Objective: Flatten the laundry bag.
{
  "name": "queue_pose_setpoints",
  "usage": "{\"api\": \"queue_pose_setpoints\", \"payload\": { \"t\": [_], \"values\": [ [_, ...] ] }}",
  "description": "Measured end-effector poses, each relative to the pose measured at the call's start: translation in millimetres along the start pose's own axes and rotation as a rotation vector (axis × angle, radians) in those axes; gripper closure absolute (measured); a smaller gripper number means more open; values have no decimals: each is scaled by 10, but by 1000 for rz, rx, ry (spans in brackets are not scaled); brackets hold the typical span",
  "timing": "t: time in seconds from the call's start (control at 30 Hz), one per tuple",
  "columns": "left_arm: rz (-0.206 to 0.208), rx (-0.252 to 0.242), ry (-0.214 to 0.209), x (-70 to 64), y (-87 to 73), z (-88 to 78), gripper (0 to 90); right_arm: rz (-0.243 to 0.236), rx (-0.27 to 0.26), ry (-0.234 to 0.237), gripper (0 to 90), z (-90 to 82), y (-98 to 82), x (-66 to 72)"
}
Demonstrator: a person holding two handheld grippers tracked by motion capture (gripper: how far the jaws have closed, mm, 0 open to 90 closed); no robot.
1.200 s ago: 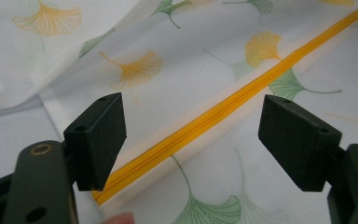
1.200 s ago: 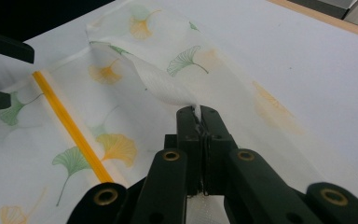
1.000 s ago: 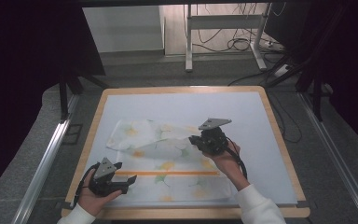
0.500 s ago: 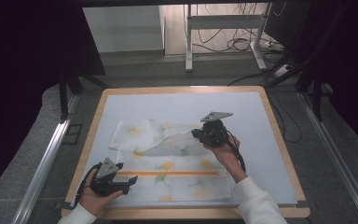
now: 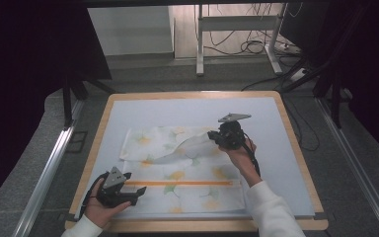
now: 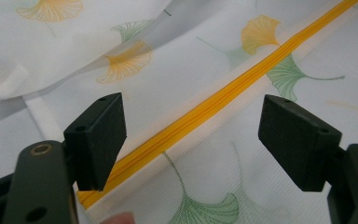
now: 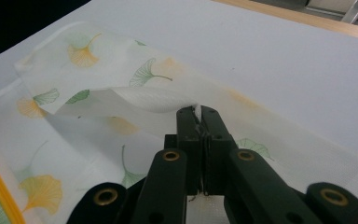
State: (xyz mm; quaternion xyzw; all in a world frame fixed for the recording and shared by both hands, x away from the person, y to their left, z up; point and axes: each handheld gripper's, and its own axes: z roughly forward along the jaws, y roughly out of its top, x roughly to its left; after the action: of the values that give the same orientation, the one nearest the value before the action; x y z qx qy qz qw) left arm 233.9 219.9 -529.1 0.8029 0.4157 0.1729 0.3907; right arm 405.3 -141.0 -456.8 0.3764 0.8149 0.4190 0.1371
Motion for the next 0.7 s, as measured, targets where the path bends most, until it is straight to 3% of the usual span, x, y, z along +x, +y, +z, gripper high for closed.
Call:
{"api": "queue_pose_setpoints", "payload": {
  "t": [0.43,0.7],
  "values": [
    [16,12,-8,-18,0,29,231,81,-8,-16,873,56,-34,-196],
    [5,5,-12,-5,-1,17,231,115,-25,-45,872,63,-58,-293]
  ]
}}
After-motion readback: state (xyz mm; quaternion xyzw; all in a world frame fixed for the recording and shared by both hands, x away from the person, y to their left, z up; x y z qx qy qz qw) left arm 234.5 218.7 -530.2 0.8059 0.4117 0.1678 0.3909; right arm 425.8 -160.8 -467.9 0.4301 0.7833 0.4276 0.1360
